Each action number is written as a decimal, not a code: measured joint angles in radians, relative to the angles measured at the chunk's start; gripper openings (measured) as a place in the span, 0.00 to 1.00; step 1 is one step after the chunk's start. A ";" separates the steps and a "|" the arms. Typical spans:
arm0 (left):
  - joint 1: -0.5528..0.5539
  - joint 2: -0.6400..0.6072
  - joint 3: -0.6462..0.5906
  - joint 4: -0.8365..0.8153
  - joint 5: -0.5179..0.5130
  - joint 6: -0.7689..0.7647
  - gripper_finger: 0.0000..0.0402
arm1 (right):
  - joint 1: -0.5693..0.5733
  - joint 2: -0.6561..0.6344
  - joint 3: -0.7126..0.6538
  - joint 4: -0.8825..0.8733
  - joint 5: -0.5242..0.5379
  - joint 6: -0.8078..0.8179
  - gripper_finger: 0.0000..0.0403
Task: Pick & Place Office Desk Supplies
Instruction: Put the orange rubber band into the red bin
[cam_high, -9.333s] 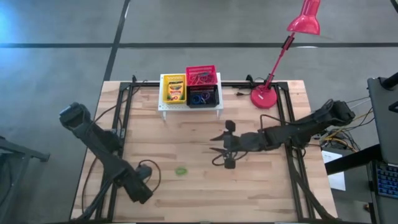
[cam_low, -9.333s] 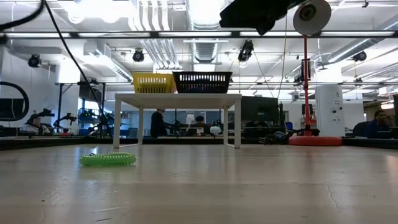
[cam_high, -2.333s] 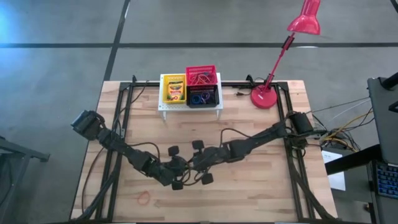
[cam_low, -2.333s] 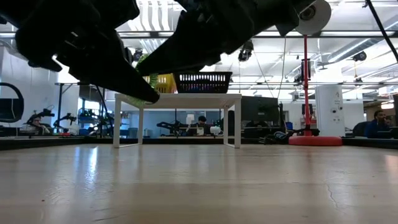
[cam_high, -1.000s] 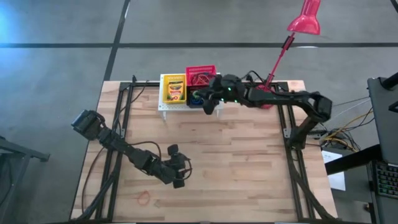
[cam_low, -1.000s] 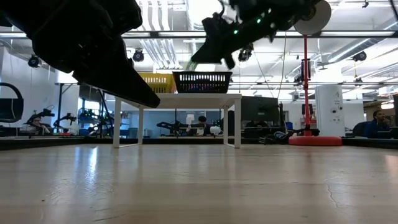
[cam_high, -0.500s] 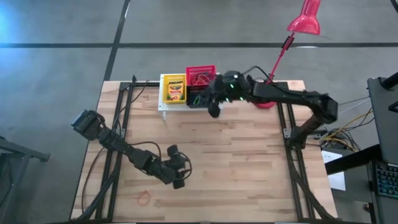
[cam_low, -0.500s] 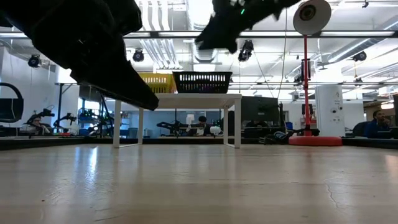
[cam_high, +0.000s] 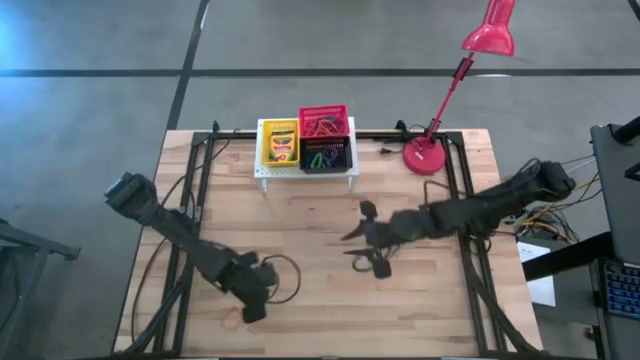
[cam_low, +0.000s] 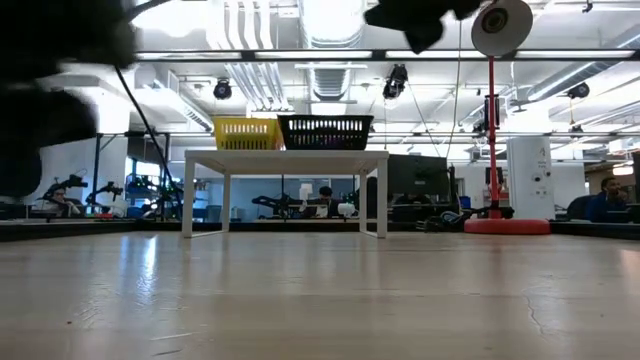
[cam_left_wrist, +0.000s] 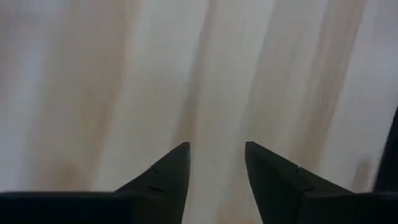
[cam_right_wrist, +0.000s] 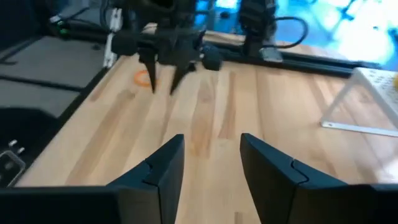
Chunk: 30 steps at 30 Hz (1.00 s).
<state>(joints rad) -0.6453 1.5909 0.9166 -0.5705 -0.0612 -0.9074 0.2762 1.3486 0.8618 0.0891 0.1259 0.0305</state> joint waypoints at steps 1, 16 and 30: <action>-0.021 0.001 -0.006 -0.026 0.042 -0.058 0.39 | 0.025 -0.001 -0.020 0.028 0.047 0.007 0.38; -0.240 0.003 -0.093 -0.074 0.098 -0.624 0.32 | 0.057 -0.007 -0.083 0.187 0.192 -0.033 0.32; -0.244 0.002 -0.142 0.022 0.072 -0.641 0.19 | 0.057 -0.007 -0.083 0.192 0.191 -0.050 0.32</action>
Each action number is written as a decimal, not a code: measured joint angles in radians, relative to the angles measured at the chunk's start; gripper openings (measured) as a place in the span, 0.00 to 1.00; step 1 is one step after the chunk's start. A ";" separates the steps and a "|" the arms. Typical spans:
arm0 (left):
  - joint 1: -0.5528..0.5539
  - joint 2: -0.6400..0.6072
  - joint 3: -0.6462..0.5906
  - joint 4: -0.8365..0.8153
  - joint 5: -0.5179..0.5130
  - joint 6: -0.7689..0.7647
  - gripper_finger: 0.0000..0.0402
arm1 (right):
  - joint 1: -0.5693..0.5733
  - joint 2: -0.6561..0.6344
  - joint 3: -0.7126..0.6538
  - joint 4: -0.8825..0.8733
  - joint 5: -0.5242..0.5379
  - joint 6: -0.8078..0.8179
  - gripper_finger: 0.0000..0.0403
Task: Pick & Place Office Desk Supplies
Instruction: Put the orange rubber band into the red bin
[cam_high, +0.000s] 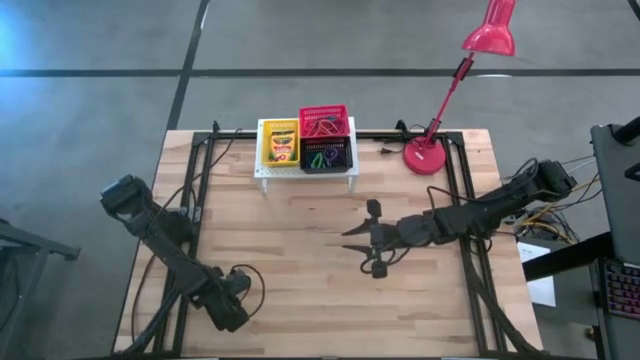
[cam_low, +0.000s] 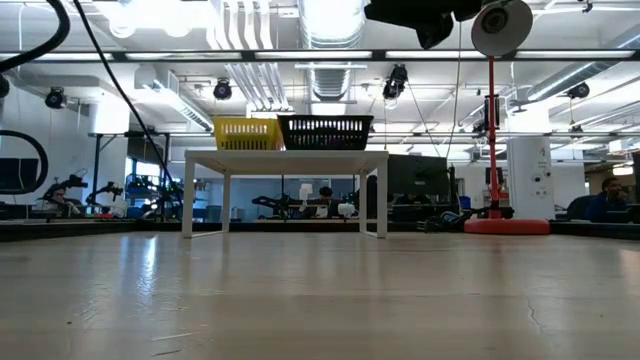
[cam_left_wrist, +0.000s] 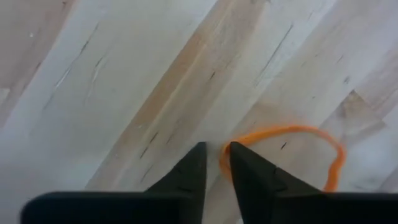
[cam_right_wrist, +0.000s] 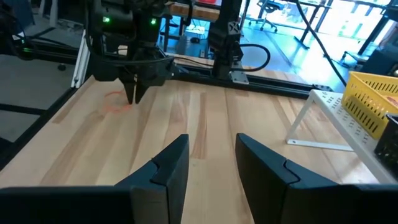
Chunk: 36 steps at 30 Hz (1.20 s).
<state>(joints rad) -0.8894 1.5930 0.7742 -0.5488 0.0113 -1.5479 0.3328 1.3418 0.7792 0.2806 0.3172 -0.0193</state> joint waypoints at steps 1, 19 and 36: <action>0.000 0.000 0.000 -0.002 0.001 0.003 0.16 | 0.000 0.000 0.000 -0.001 0.000 0.000 0.32; 0.079 -0.002 0.077 0.042 -0.492 0.344 0.00 | 0.000 0.078 0.000 -0.005 -0.003 0.020 0.32; 0.327 -0.003 0.172 0.467 -0.812 1.187 0.00 | 0.001 0.369 -0.001 0.432 -0.031 0.057 0.43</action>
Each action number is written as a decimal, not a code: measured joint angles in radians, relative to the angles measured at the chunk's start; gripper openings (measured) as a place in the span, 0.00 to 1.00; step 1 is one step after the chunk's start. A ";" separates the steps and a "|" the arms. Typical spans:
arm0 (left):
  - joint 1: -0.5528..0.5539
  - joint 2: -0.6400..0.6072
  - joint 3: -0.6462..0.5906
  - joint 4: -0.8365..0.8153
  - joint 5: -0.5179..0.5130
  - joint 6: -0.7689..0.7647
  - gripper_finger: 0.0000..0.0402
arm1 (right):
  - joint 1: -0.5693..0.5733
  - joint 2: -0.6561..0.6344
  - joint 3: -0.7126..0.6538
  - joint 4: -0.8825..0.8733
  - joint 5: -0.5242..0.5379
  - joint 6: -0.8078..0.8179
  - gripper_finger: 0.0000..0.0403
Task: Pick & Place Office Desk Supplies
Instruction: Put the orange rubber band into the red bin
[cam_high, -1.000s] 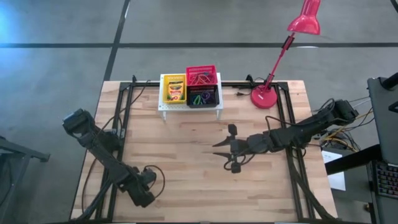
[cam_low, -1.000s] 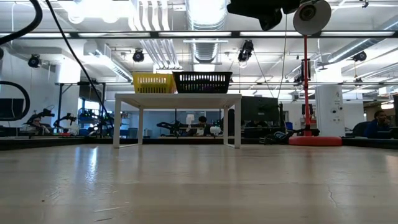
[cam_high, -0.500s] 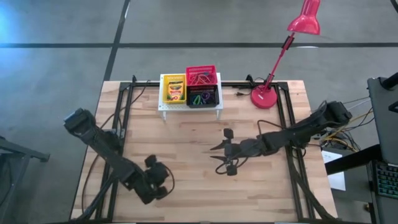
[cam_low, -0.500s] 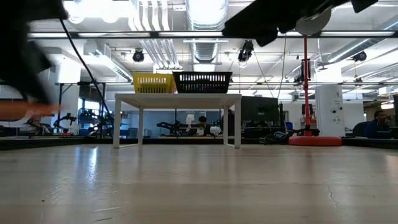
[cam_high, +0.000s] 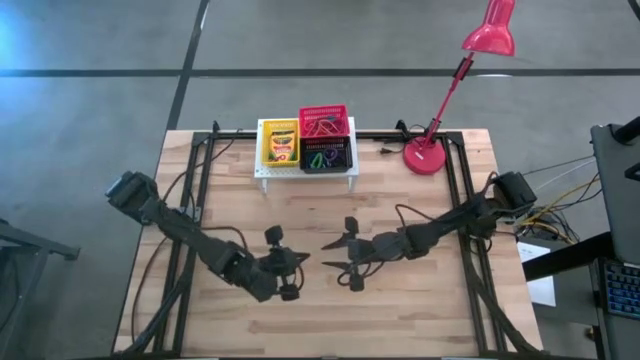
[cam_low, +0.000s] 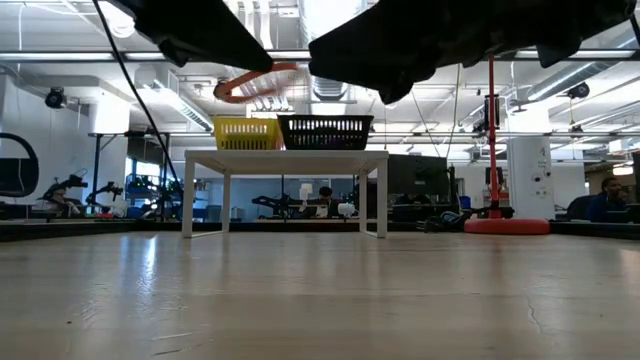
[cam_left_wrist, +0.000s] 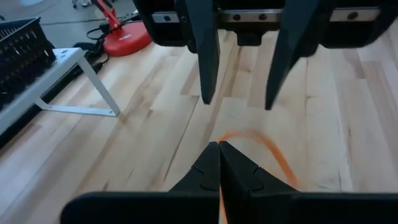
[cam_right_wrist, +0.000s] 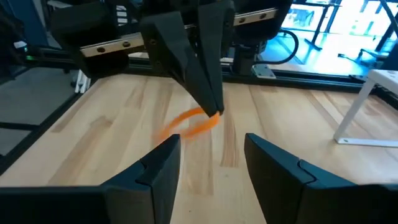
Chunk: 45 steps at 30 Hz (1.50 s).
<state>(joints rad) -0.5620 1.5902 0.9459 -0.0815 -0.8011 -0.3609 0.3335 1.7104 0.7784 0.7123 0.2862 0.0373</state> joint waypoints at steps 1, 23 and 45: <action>0.003 0.000 0.000 0.003 0.000 0.004 0.00 | -0.002 0.004 0.000 0.005 0.002 0.003 0.44; 0.008 -0.001 -0.002 0.033 0.000 0.006 0.00 | -0.031 0.008 0.052 -0.018 -0.042 0.038 0.37; 0.008 -0.001 -0.002 0.033 0.000 0.005 0.00 | -0.037 0.116 0.167 -0.126 -0.034 0.014 0.29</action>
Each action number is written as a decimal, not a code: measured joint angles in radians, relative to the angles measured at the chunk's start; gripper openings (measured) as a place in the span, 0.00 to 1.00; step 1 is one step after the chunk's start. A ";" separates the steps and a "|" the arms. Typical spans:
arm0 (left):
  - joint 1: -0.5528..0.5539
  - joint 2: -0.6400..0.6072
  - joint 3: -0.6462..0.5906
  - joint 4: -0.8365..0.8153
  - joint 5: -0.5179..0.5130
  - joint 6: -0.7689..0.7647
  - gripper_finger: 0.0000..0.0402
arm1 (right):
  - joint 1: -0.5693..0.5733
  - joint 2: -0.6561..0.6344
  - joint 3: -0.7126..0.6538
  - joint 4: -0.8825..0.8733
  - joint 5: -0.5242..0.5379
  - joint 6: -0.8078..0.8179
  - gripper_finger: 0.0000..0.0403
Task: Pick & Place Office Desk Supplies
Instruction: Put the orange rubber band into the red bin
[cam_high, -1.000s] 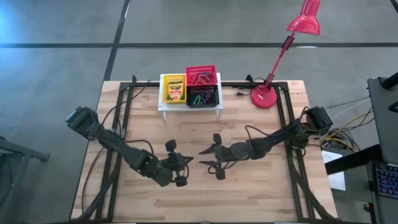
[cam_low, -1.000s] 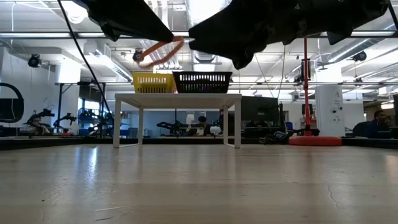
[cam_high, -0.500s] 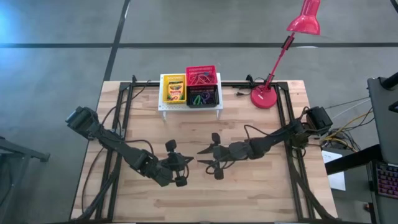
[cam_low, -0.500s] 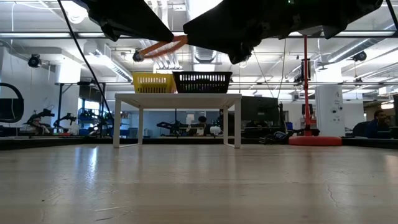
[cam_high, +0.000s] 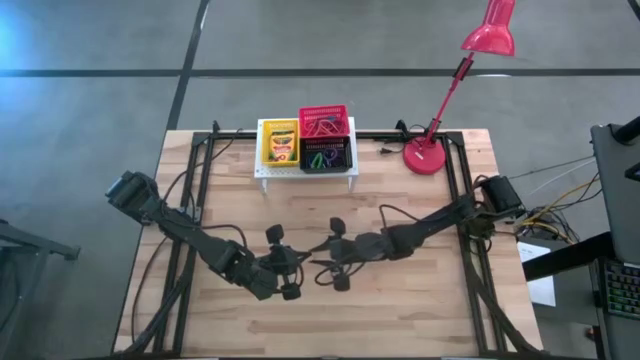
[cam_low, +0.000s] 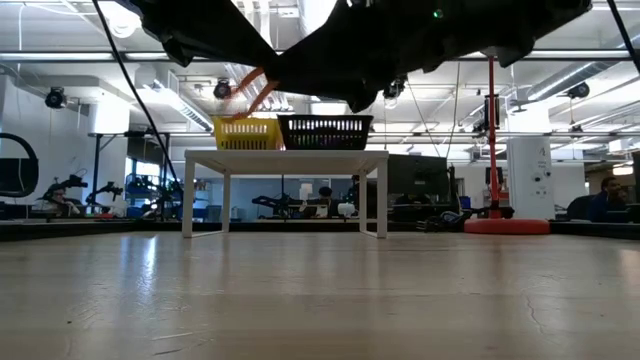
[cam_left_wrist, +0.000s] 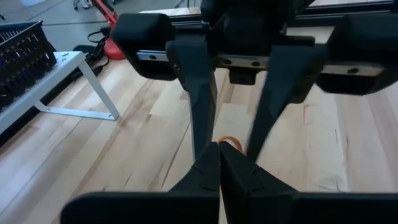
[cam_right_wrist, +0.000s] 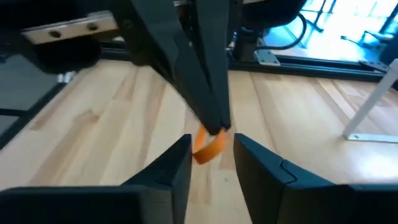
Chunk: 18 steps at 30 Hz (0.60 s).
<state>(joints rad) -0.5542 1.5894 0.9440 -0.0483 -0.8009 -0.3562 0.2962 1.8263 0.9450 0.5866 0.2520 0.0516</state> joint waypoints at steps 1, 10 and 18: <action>0.000 0.000 0.000 0.000 0.000 -0.003 0.00 | 0.000 0.000 0.014 -0.026 0.011 -0.002 0.27; 0.000 0.000 -0.001 -0.002 0.006 -0.010 0.05 | 0.000 -0.007 0.072 -0.206 0.014 0.028 0.03; 0.008 0.010 -0.003 -0.058 0.027 -0.084 0.37 | 0.000 -0.034 0.067 -0.358 0.014 0.118 0.02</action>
<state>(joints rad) -0.5462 1.5990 0.9409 -0.1064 -0.7738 -0.4398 0.2962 1.7921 1.0122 0.2281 0.2665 0.1699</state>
